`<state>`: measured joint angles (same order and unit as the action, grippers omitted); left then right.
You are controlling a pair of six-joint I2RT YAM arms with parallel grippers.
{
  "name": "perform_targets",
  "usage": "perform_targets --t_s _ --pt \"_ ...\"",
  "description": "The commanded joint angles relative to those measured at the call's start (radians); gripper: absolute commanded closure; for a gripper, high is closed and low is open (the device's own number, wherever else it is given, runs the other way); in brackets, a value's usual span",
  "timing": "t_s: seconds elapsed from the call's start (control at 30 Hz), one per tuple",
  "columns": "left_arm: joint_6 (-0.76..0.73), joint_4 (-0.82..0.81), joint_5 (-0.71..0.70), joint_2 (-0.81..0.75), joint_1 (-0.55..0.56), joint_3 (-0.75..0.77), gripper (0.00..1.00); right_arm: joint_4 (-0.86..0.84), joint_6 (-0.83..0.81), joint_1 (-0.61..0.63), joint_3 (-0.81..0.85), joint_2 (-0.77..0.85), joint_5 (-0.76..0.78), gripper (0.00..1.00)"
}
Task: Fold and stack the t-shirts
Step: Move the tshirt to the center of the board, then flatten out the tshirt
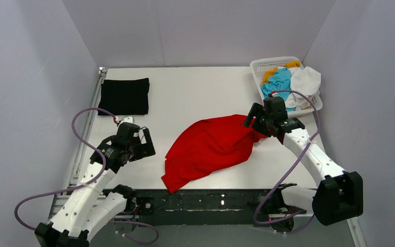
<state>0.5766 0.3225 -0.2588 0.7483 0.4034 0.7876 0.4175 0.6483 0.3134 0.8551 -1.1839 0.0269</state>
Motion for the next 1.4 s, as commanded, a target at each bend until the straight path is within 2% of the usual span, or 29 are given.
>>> perform_targets --t_s 0.0,0.07,0.17,0.27,0.33,0.4,0.53,0.7,1.03,1.17,1.27,1.37 --pt "0.01 -0.01 0.138 0.121 0.0 0.024 0.01 0.041 -0.085 -0.002 0.105 0.082 0.219 0.18" --pt "0.011 -0.034 0.165 0.181 0.0 0.029 0.0 0.034 -0.147 0.0 0.113 0.101 0.185 0.17" --pt "0.022 -0.02 0.203 0.266 0.001 0.051 0.0 -0.024 -0.249 0.016 0.089 0.117 0.05 0.15" --pt "0.037 -0.076 0.305 0.31 0.0 0.027 0.01 -0.054 -0.311 0.055 0.073 0.1 -0.052 0.14" --pt "0.039 -0.146 0.363 0.341 0.0 0.003 0.01 -0.024 -0.328 0.083 0.087 0.07 -0.053 0.13" --pt "0.037 -0.203 0.364 0.393 0.0 0.004 0.01 -0.017 -0.321 0.1 0.081 0.054 -0.062 0.13" --pt "-0.005 -0.26 0.392 0.573 0.0 0.086 0.01 -0.062 -0.244 0.107 0.023 0.064 -0.018 0.13" --pt "-0.105 -0.316 0.568 0.826 0.006 0.245 0.01 -0.085 -0.126 0.106 -0.032 0.08 0.058 0.13" --pt "-0.175 -0.31 0.607 1.141 0.032 0.503 0.0 -0.076 -0.054 0.1 -0.122 0.191 0.198 0.12" --pt "-0.198 -0.257 0.487 1.232 0.072 0.586 0.15 -0.056 -0.044 0.093 -0.128 0.205 0.208 0.12" --pt "-0.202 -0.223 0.411 1.278 0.092 0.636 0.3 -0.046 -0.039 0.09 -0.134 0.218 0.202 0.12" --pt "-0.221 -0.176 0.368 1.321 0.112 0.683 0.37 -0.05 -0.04 0.087 -0.144 0.231 0.208 0.12"
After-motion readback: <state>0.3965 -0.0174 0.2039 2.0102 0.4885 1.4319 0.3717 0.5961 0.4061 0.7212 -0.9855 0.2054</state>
